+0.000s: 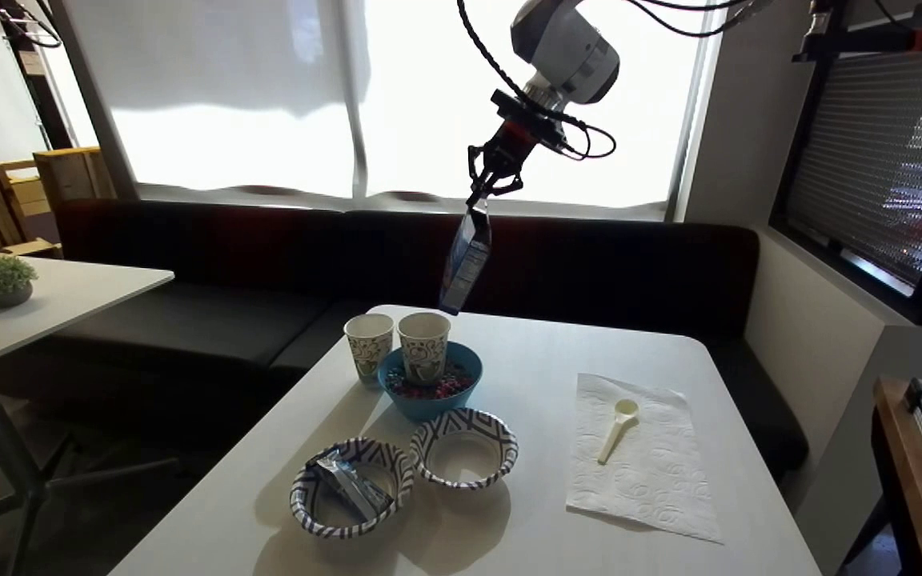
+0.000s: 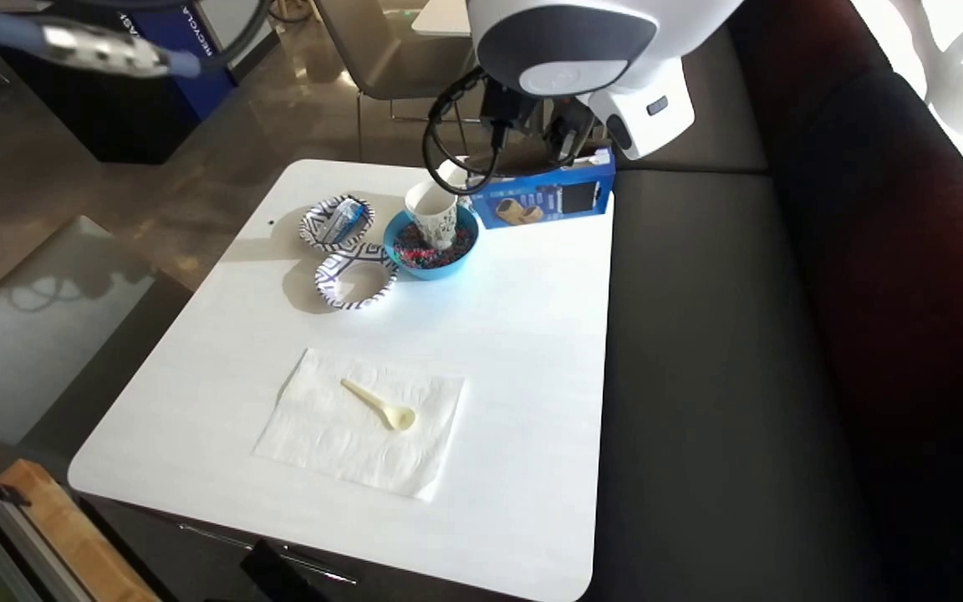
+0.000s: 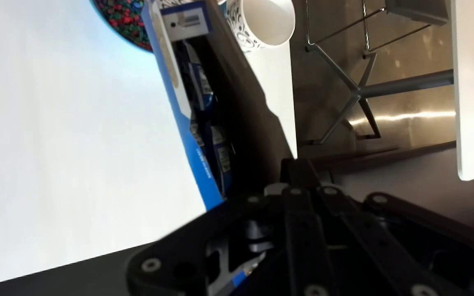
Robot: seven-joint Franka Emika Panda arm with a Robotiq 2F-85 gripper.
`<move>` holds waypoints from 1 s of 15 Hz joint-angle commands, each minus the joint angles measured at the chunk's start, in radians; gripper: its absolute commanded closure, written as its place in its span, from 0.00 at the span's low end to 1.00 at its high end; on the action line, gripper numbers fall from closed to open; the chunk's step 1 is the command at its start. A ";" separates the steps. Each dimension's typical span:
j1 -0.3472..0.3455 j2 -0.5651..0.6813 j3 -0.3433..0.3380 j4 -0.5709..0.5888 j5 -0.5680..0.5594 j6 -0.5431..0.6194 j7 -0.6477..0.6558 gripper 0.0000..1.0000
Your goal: Move the box to the right
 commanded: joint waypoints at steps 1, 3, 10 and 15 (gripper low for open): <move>-0.029 0.142 0.011 0.156 0.028 0.014 0.019 1.00; -0.023 0.100 0.005 0.092 0.003 0.004 0.004 0.99; -0.033 0.154 0.012 0.155 0.003 0.004 0.017 0.99; -0.033 0.154 0.013 0.159 0.003 0.004 0.019 1.00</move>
